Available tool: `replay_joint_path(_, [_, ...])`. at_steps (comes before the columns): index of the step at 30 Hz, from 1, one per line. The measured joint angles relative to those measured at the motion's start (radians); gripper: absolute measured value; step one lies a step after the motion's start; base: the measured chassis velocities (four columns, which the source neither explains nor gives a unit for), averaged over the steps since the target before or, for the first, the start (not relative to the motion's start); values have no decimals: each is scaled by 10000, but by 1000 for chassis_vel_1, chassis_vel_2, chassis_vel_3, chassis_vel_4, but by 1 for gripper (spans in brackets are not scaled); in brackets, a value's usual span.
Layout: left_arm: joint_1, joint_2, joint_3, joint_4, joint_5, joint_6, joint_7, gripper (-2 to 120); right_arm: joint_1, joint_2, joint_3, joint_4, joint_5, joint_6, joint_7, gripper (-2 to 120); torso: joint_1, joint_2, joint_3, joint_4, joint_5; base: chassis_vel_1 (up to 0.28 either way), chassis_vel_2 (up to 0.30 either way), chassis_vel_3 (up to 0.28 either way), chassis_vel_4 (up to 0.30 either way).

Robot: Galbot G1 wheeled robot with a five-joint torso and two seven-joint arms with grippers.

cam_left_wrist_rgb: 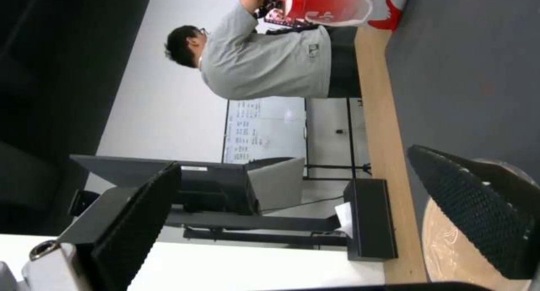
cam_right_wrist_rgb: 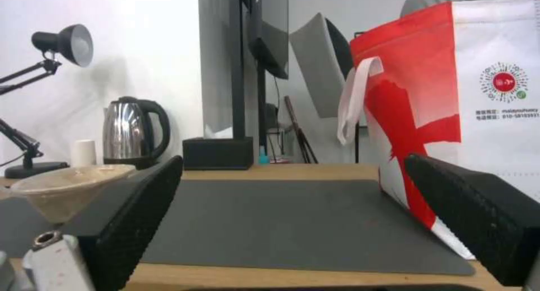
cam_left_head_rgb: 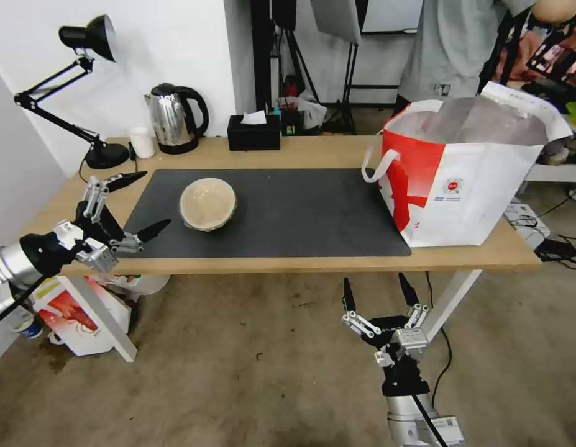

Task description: Pick up the trash from the table and place it into the takeout bag.

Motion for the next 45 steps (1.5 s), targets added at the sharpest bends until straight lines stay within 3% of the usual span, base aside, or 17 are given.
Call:
replay_joint_path(23, [-281,337,285,244,130,80,85,100,0,0,0,0,0,0,0,100,0,-1,0,0,0,0,0,0,0])
replay_joint_path(45, [-860,409,1328,479,601,340,158,100,0,0,0,0,-1,0,0,100,0,0,0,0,0,0,0,0,0])
